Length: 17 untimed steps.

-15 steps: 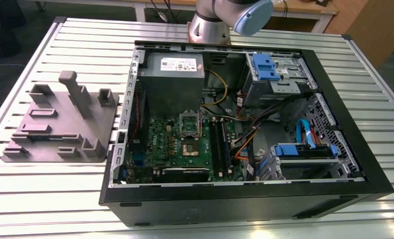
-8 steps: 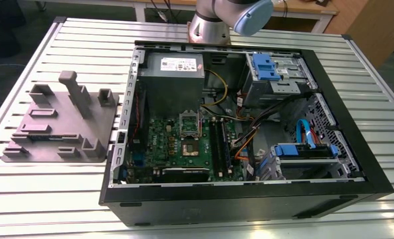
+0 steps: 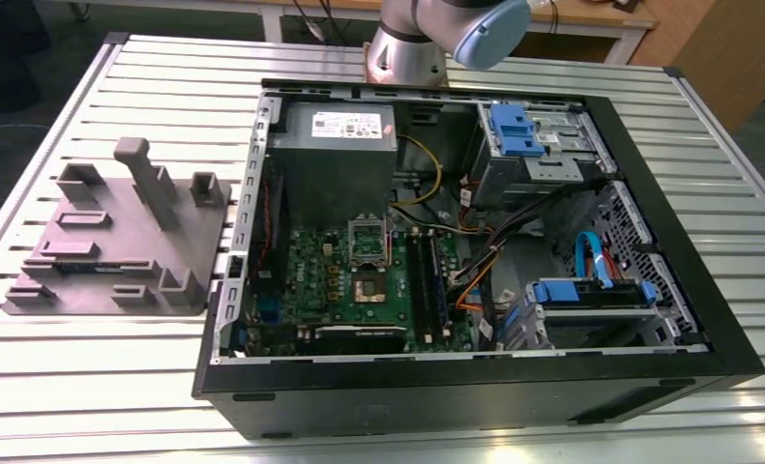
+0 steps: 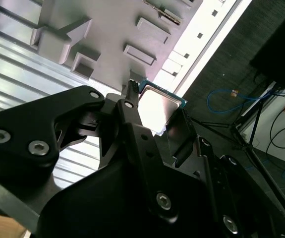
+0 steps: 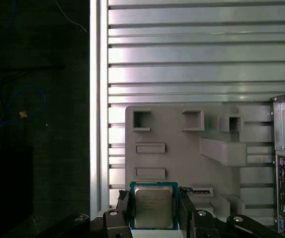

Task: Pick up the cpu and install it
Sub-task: 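Pick up the cpu and move it towards the insertion slot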

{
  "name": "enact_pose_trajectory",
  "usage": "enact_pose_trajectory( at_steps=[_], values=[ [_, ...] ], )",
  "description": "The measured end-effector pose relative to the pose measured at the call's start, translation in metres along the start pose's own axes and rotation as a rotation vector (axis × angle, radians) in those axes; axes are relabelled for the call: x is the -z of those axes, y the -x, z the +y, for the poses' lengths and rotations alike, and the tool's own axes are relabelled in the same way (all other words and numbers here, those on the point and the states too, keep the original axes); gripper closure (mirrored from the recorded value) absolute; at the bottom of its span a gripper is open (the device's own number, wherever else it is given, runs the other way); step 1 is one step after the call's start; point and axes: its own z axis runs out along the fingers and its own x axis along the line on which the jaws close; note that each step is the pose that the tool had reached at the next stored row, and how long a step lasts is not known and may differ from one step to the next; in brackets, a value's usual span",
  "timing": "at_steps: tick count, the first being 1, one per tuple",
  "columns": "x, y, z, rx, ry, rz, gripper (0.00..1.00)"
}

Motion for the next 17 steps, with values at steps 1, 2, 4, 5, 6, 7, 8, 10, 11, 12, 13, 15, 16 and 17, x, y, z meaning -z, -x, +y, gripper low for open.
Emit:
enact_pose_trajectory(
  at_steps=[1, 2, 4, 5, 6, 7, 8, 10, 11, 12, 13, 15, 16, 17],
  values=[
    [0.0009, 0.0000, 0.0000, 0.000, 0.0000, 0.0000, 0.53],
    [0.0019, -0.0001, 0.0001, 0.000, 0.0000, -0.0002, 0.53],
    [0.0042, -0.0001, 0.0002, 0.000, 0.0000, -0.0001, 0.53],
    [0.0056, -0.0002, 0.0002, 0.000, 0.0001, -0.0002, 0.53],
    [0.0071, -0.0002, 0.0003, 0.000, 0.0000, -0.0001, 0.53],
    [0.0087, -0.0002, 0.0004, 0.000, 0.0000, -0.0001, 0.53],
    [0.0103, -0.0003, 0.0005, -0.001, 0.0001, -0.0002, 0.53],
    [0.0135, -0.0004, 0.0006, -0.001, -0.0005, -0.0001, 0.53],
    [0.0151, -0.0004, 0.0007, -0.001, -0.0008, 0.0000, 0.53],
    [0.0164, -0.0005, 0.0007, -0.001, -0.0009, -0.0002, 0.53],
    [0.0172, -0.0005, 0.0008, -0.001, -0.0008, -0.0004, 0.53],
    [0.0174, -0.0005, 0.0008, -0.001, -0.0008, -0.0005, 0.53],
    [0.0174, -0.0005, 0.0008, -0.001, -0.0009, -0.0004, 0.53],
    [0.0177, 0.0004, 0.0010, -0.001, -0.0011, 0.0001, 0.53]
  ],
)
